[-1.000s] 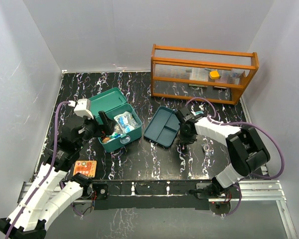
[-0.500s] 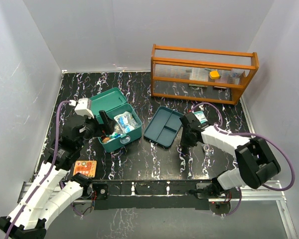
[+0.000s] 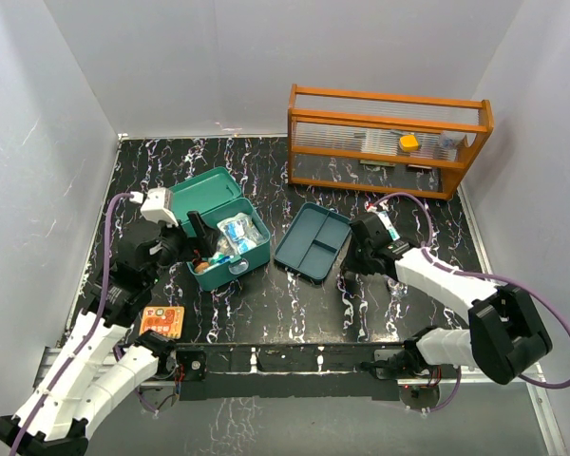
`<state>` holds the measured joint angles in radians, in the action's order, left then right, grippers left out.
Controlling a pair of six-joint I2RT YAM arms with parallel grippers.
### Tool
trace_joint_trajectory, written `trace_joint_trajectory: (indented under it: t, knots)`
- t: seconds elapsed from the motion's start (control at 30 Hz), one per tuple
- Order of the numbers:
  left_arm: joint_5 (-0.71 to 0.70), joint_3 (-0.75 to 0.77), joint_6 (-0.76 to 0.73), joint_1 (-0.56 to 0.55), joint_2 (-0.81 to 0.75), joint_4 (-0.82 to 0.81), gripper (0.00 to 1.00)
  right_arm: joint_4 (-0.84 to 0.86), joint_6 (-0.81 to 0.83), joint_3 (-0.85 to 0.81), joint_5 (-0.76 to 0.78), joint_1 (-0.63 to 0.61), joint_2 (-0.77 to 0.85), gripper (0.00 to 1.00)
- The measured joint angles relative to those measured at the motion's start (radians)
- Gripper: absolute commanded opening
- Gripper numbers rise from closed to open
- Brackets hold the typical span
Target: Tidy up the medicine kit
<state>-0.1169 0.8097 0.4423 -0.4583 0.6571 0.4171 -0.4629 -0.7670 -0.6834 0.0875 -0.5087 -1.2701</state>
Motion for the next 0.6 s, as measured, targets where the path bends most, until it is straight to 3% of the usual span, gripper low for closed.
trace_joint_trajectory:
  t: [0.37,0.6]
  knots:
    - [-0.029,0.000,0.005,0.000,-0.034,0.002,0.89,-0.003,0.032,-0.095,0.018,-0.031,-0.003,0.10]
    - [-0.071,0.000,0.047,0.000,-0.065,0.003,0.89,0.041,0.032,-0.226,0.059,-0.127,-0.120,0.11]
